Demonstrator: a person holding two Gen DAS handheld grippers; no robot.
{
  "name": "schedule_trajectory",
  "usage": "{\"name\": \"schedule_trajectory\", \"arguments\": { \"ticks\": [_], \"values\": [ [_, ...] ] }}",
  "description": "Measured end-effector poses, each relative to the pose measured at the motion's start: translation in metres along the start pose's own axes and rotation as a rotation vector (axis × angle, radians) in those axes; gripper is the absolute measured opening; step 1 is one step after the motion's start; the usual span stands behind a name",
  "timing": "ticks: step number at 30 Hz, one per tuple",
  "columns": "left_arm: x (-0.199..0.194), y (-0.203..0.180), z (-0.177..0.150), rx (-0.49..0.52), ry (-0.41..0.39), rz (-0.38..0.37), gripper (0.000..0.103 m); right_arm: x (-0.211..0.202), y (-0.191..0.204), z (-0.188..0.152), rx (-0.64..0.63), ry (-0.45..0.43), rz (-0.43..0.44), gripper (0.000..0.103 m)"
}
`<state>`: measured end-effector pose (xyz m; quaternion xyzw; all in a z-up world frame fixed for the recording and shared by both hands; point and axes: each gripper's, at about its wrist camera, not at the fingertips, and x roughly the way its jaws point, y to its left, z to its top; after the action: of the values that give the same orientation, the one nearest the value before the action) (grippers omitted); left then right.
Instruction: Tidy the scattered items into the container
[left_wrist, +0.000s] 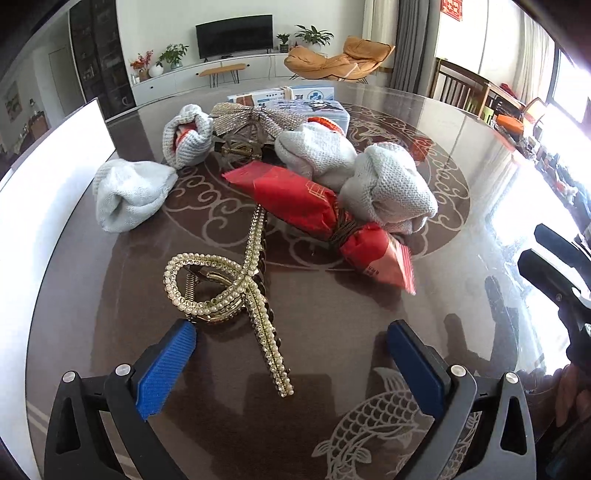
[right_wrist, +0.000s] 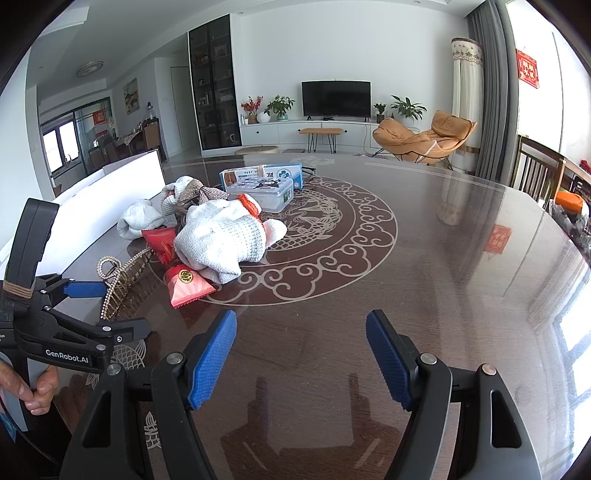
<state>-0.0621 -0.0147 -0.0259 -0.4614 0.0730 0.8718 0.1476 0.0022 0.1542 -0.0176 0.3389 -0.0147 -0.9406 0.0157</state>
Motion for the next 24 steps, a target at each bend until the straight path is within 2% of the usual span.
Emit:
{"name": "schedule_trajectory", "arguments": {
  "ticks": [3, 6, 10, 12, 14, 17, 21, 24],
  "values": [
    [0.013, -0.008, 0.023, -0.001, -0.016, -0.041, 0.103, 0.000, 0.000, -0.001, 0.002, -0.011, 0.001, 0.074],
    [0.029, -0.010, 0.052, -0.061, -0.031, -0.070, 0.103, -0.001, 0.000, -0.001, 0.006, -0.016, 0.005, 0.074],
    [0.032, -0.015, 0.074, -0.084, -0.006, -0.119, 0.103, -0.002, -0.001, -0.002, 0.009, -0.019, 0.012, 0.074],
    [0.007, -0.010, 0.070, -0.077, -0.078, -0.118, 0.103, -0.003, -0.002, -0.001, 0.016, -0.026, 0.020, 0.074],
    [-0.016, -0.002, 0.058, -0.052, -0.113, -0.087, 0.103, -0.003, -0.002, -0.002, 0.013, -0.025, 0.018, 0.074],
    [-0.029, 0.016, 0.032, -0.036, -0.082, -0.062, 0.103, -0.005, -0.004, -0.001, 0.019, -0.033, 0.021, 0.074],
    [-0.023, 0.036, 0.001, -0.066, -0.012, -0.038, 0.103, -0.005, -0.006, -0.001, 0.031, -0.034, 0.023, 0.074],
    [-0.017, 0.039, -0.009, -0.108, 0.003, -0.027, 0.103, -0.003, -0.006, 0.000, 0.028, -0.024, 0.024, 0.074]
  ]
}}
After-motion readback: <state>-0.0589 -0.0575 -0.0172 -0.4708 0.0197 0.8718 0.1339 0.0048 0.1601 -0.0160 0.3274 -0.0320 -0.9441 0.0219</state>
